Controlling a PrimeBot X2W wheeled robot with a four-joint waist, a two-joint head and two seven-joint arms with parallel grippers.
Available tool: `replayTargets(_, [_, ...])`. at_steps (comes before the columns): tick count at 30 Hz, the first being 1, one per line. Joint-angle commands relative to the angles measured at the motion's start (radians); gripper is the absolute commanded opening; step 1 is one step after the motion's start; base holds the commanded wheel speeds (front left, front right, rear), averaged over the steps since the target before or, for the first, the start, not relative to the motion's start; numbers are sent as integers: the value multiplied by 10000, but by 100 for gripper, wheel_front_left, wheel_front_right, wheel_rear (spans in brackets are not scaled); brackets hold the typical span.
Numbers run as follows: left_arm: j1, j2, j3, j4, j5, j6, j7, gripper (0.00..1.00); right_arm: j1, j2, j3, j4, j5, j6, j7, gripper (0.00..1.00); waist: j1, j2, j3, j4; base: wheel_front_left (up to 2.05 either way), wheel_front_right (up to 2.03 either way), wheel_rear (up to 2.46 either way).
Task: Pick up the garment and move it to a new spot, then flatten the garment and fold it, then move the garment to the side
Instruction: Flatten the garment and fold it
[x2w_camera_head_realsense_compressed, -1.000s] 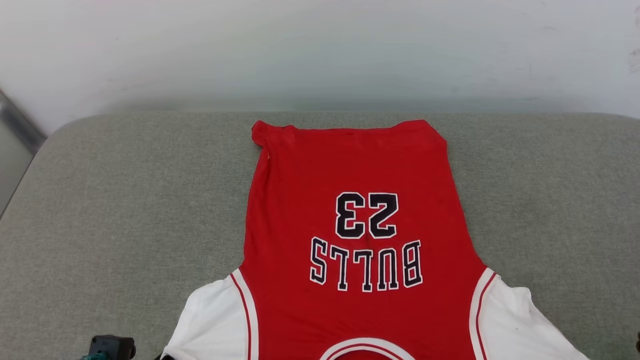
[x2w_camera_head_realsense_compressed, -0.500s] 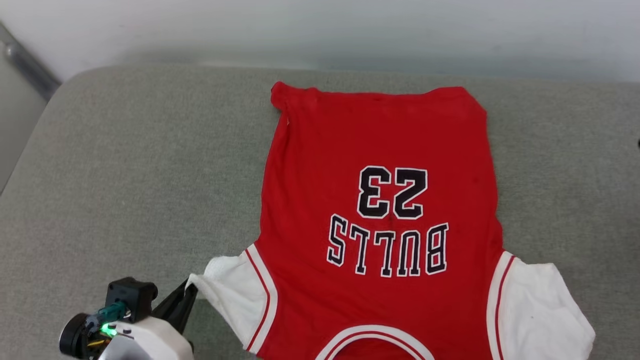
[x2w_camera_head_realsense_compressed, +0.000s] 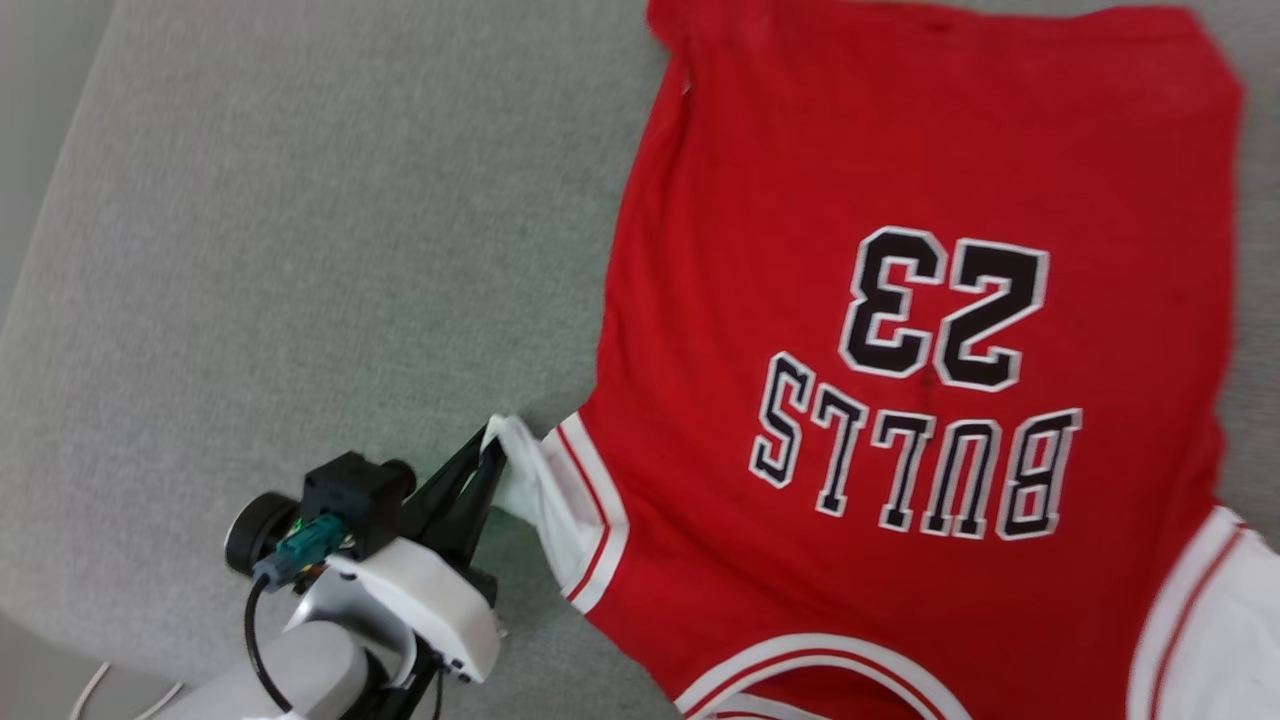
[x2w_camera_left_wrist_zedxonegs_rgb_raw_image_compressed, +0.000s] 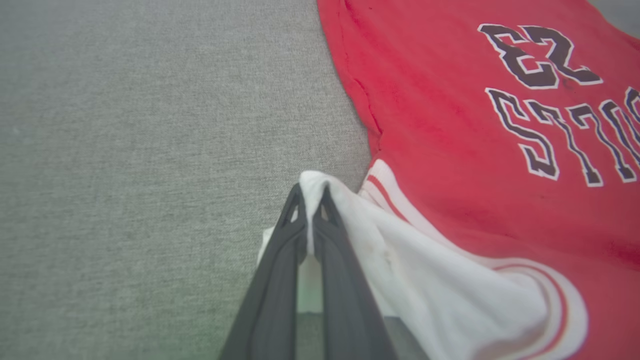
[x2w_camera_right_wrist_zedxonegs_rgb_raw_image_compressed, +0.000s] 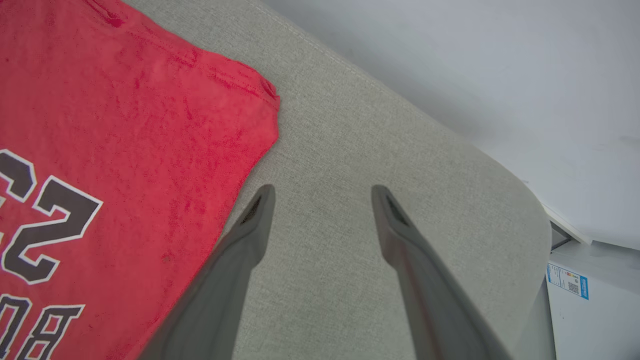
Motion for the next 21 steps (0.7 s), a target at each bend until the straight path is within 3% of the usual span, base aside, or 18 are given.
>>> replayTargets(1, [-237, -170, 26, -9, 108, -58, -74, 0, -388, 204, 63, 376, -245, -5, 256, 100, -3, -1, 1092, 922, 0, 0, 0])
replayTargets(7, [-565, -801, 102, 82, 467, -198, -169, 0, -1039, 711, 424, 1685, -1051, -5, 665, 100, -3, -1, 1915, 1503, 0, 0, 0])
replayTargets(14, [-584, -1159, 260, 305, 699, -317, -202, 0, 286, 944, 747, 2856, -956, -2, 377, 100, -3, -1, 2142, 1671, 0, 0, 0])
replayTargets(15, [-543, -1174, 288, 337, 704, -321, -202, 0, 376, 959, 794, 2890, -940, -1, 338, 82, -3, -1, 2119, 1644, 0, 0, 0])
replayTargets(16, [-496, -1191, 303, 370, 731, -327, -205, 0, 372, 956, 750, 2884, -896, -1, 216, 11, -3, -1, 2074, 1610, 0, 0, 0])
replayTargets(17, [-440, -1206, 321, 396, 751, -346, -209, 0, 311, 984, 677, 2879, -844, -1, 101, 0, -3, -1, 2004, 1560, 0, 0, 0])
replayTargets(21, [-112, -1139, 539, 506, 717, -276, -223, 0, -242, 883, 551, 2506, -660, -2, -571, 0, -3, -1, 1541, 1250, 0, 0, 0])
